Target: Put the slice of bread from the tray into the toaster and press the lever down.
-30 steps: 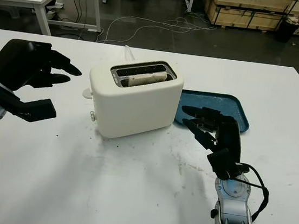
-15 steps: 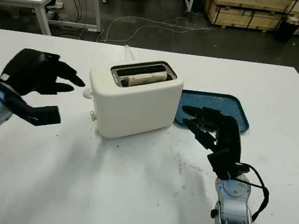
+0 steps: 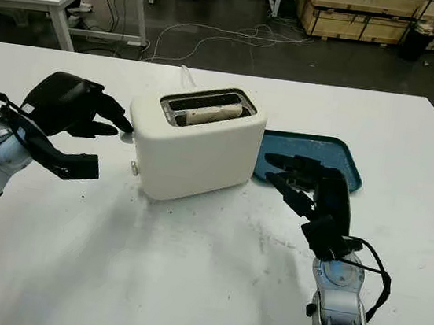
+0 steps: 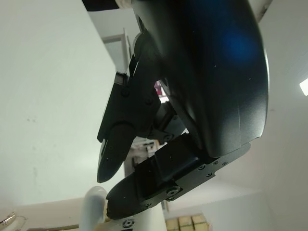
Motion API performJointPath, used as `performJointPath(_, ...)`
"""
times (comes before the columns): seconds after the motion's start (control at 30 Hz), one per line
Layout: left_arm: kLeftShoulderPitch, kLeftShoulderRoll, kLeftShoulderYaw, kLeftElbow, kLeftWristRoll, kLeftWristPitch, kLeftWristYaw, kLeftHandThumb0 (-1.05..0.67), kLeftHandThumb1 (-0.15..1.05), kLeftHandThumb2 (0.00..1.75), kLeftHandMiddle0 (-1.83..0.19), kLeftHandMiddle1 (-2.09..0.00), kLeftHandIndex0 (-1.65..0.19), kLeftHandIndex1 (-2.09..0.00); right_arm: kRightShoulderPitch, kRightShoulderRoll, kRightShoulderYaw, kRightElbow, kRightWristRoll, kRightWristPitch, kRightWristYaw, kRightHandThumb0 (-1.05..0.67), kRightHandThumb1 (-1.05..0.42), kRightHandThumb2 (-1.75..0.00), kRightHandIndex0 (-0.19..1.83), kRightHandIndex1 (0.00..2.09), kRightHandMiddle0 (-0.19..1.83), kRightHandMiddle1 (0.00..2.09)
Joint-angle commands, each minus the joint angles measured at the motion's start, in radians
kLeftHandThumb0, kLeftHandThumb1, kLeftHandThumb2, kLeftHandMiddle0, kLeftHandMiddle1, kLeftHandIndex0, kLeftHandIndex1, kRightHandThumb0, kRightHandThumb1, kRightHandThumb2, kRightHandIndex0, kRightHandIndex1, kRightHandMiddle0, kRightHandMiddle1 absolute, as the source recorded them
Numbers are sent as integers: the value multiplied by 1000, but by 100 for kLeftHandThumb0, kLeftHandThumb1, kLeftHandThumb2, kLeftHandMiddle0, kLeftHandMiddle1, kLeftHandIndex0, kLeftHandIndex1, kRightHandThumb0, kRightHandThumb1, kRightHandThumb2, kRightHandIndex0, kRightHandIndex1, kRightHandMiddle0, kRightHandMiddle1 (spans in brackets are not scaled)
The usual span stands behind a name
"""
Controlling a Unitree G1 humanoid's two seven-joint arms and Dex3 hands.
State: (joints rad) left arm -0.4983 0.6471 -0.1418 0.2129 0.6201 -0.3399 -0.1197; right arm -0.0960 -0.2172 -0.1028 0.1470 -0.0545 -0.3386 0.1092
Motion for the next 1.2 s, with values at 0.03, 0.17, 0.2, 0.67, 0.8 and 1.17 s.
performJointPath(0.03,-20,4,-7,2,-4,5,-15,-15,77,0,-83,-175,-129,-11,0,-7,-4,-5,7,-6,-1,-39,-84,0,101,67,114,0)
performJointPath(0.17,-21,4,-6,2,-1,13,-24,-15,77,0,-83,-175,-129,-11,-1,-8,-5,-2,4,-6,-3,-39,-84,0,100,67,113,0)
performJointPath(0.2,-21,5,-8,1,1,17,-28,-16,77,0,-83,-175,-129,-11,-1,-8,-5,0,4,-7,-4,-39,-84,0,100,67,113,0)
performJointPath(0.67,124,-133,-105,38,-19,37,-25,-9,74,0,-84,-156,-127,-8,-1,-5,-7,11,14,-10,3,-38,-84,0,100,67,114,0)
performJointPath(0.8,171,-256,-159,110,-45,76,4,-13,81,2,-82,-145,-123,-4,1,-7,-5,7,8,-9,3,-38,-84,0,100,67,113,0)
performJointPath(1.17,189,-381,-254,236,-52,179,18,-20,90,1,-75,-123,-117,-1,-2,-10,-6,18,8,-20,4,-38,-84,0,100,68,114,0)
